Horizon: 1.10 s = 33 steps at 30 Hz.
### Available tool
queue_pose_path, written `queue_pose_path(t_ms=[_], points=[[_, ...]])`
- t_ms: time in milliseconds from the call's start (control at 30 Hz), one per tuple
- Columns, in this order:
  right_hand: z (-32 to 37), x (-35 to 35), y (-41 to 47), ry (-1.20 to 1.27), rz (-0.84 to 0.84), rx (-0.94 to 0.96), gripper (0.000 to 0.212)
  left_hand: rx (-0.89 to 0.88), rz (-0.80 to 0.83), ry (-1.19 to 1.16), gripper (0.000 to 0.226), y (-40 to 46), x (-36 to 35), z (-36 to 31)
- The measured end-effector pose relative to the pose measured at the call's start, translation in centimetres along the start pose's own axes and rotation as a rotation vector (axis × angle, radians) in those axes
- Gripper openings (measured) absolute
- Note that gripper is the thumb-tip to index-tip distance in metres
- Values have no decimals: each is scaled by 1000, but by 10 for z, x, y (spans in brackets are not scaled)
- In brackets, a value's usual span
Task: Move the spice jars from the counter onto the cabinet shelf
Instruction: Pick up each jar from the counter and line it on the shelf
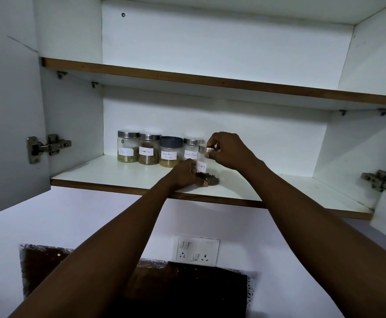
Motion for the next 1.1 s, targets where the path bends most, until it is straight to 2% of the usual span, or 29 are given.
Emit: queue_pose_path(t_ms=[67, 167, 367, 500, 567, 667, 833, 1000, 1100], points=[[-4, 2, 0, 9, -5, 16, 23, 31, 14, -9, 78, 0, 3, -4], [-9, 3, 1, 7, -1, 4, 25, 62, 30, -36, 58, 4, 2, -11], [-19, -8, 2, -23, -88, -32, 28, 74, -129, -28, 51, 10, -11, -17], [-30, -13, 5, -65, -142, -60, 31, 98, -195, 4, 38, 23, -17, -12], [-36, -16, 7, -105, -164, -91, 31, 100, -236, -4, 39, 29, -19, -10], [-46, -18, 11, -91, -187, -128, 31, 92, -208, 33, 51, 38, -20, -10], [-55, -22, 22, -59, -206, -135, 31, 77, -246, 36, 40, 53, -25, -8], [-67, -29, 31, -63, -222, -161, 33, 68, -254, 42, 52, 64, -31, -4], [-72, -33, 34, -104, -245, -175, 33, 56, -204, 47, 57, 71, -32, -2]])
Point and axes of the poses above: each hand's wrist, its own y-axis towards the middle knuckle, its own x-axis out of the back of the hand, z = x × y, the point moved 3 cm from there along y, towards the middle knuckle, and after that the axes turned 3 degrees about y, right-handed, at the moved point
